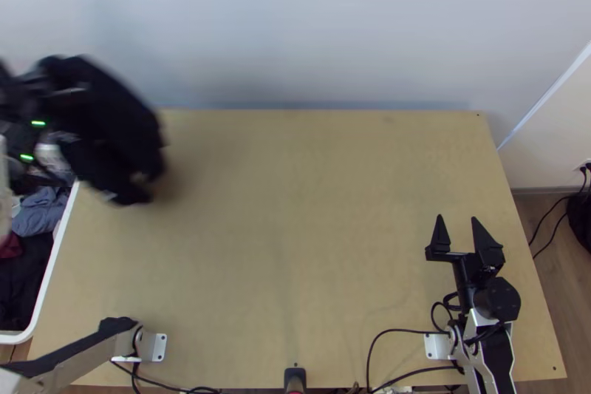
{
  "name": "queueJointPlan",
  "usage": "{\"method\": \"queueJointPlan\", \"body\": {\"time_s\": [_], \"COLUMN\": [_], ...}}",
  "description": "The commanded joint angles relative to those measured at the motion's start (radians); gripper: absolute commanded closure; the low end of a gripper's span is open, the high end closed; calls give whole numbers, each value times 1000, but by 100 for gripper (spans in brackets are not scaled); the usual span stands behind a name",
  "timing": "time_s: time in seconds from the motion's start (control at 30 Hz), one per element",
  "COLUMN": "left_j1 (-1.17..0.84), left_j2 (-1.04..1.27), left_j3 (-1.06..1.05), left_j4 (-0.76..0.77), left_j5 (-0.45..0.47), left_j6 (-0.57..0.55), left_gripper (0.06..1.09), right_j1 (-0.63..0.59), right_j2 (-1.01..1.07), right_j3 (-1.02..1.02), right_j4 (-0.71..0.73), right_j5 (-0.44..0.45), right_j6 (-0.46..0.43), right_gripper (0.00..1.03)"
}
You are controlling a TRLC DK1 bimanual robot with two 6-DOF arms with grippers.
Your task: Fold the t-shirt
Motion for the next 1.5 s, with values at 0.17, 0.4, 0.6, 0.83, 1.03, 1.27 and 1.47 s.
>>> {"method": "queueJointPlan", "body": {"time_s": [0.17, 0.4, 0.6, 0.83, 1.03, 1.27, 1.47], "left_j1": [-427, -588, -716, -837, -924, -927, -871], "left_j2": [127, 266, 458, 706, 843, 897, 872], "left_j3": [4, -227, -217, -31, 104, 237, 345], "left_j4": [37, 164, 239, 247, 241, 249, 161], "left_j5": [-114, -101, -73, -38, 31, 53, 223], "left_j6": [-90, -182, -240, -277, -317, -365, -385], "left_gripper": [105, 105, 105, 105, 105, 15, 10], "right_j1": [-4, -4, -4, -4, -4, -4, -4], "right_j2": [-6, -6, -6, -6, -6, -6, -6], "right_j3": [-8, -8, -8, -8, -8, -8, -8], "right_j4": [-16, -16, -16, -16, -16, -16, -16], "right_j5": [2, 2, 2, 2, 2, 2, 2], "right_j6": [13, 13, 13, 13, 13, 13, 13], "right_gripper": [4, 4, 4, 4, 4, 4, 4]}}
